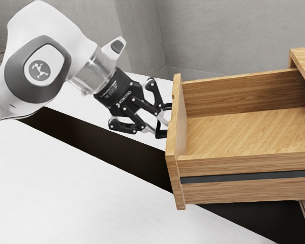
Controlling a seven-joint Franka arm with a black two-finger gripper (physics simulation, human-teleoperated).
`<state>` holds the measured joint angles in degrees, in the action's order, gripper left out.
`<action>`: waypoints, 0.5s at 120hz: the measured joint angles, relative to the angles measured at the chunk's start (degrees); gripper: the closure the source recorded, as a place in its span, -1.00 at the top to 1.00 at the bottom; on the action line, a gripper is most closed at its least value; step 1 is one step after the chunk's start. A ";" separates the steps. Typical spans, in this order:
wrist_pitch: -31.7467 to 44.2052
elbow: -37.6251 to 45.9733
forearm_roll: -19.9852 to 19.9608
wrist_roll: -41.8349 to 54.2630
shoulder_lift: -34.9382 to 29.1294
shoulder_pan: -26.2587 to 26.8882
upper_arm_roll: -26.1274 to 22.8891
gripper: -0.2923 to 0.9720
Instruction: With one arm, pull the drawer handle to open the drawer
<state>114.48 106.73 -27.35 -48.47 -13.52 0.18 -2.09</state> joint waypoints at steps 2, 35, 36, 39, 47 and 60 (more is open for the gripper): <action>-0.01 0.02 0.00 0.02 -0.02 0.00 0.01 -0.36; -6.13 -16.05 4.32 0.82 0.79 0.66 1.87 0.09; -6.94 -18.83 5.51 1.11 1.73 0.85 1.74 0.11; -9.19 -25.88 9.08 2.22 4.42 1.56 1.43 0.16; -14.18 -35.68 16.58 6.03 10.25 2.33 1.42 0.27; -23.02 -39.57 20.64 11.85 12.73 1.03 1.49 0.38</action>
<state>91.46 67.16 -6.71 -36.62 -0.78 1.21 -0.60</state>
